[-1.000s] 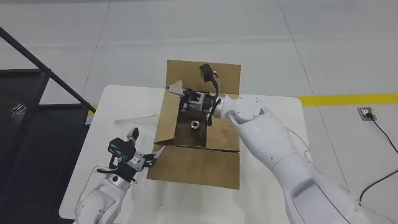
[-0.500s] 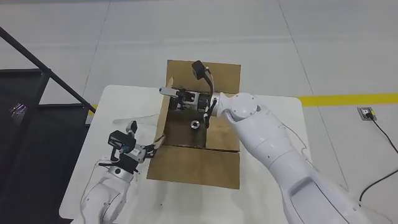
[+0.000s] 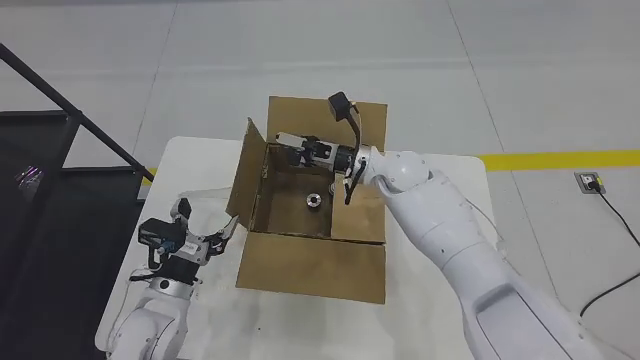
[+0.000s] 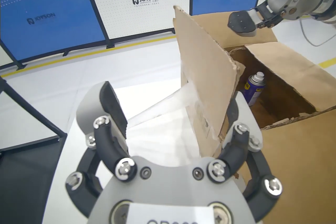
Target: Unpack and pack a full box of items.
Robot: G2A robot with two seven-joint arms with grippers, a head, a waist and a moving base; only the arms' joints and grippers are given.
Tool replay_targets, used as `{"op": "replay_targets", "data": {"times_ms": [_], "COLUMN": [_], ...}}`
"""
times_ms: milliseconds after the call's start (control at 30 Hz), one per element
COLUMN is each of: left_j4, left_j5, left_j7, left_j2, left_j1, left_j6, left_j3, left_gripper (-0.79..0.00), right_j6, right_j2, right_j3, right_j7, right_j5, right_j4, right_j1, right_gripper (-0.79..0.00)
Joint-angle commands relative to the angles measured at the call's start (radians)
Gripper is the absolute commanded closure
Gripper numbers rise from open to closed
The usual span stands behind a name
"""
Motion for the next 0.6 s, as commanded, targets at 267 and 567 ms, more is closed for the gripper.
{"op": "replay_targets", "data": {"times_ms": [267, 567], "left_j4": [0.045, 0.083], "left_j5": [-0.029, -0.030], "left_j7": [-0.044, -0.097], "left_j2": [0.000, -0.002], "left_j1": [0.029, 0.032], "left_j6": [0.037, 0.037], "left_j3": [-0.057, -0.068], "left_gripper": [-0.785, -0.785], "right_j6": [-0.076, -0.051], "right_j2": [0.087, 0.120], "right_j3": [0.107, 0.166], "right_j7": [-0.131, -0.138], "right_j5": [-0.105, -0.104], "right_j4": [-0.173, -0.259], "right_j1": [-0.113, -0.167], "right_gripper": [-0.785, -0.785]}}
